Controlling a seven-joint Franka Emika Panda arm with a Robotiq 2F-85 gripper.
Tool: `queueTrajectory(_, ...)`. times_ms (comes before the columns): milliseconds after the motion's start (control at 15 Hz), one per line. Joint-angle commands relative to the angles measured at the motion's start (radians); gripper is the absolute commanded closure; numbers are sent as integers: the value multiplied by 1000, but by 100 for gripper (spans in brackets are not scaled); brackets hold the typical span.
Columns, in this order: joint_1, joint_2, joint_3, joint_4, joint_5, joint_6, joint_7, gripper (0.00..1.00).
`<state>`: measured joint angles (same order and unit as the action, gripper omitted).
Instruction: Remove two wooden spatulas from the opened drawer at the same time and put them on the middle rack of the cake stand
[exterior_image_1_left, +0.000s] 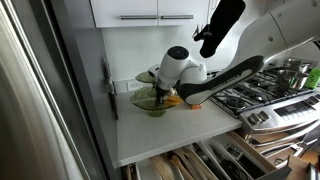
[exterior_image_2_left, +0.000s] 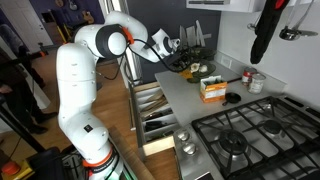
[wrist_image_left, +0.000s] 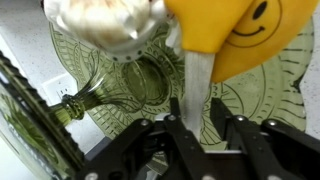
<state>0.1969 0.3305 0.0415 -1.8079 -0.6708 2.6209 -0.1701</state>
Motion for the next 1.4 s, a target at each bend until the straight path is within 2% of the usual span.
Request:
queueTrajectory(0, 0, 6, 9, 8, 2, -25, -10, 30)
queueTrajectory(267, -3, 2, 14, 8, 9, -15, -18, 2)
queueTrajectory(333, -3, 1, 15, 7, 10, -13, -19, 0)
queueTrajectory(667, -13, 2, 41, -7, 58, -23, -58, 0)
queueTrajectory(1067, -48, 2, 100, -29, 234, 7, -234, 0)
queueTrajectory(1333, -51, -3, 106, -31, 261, 17, -291, 0)
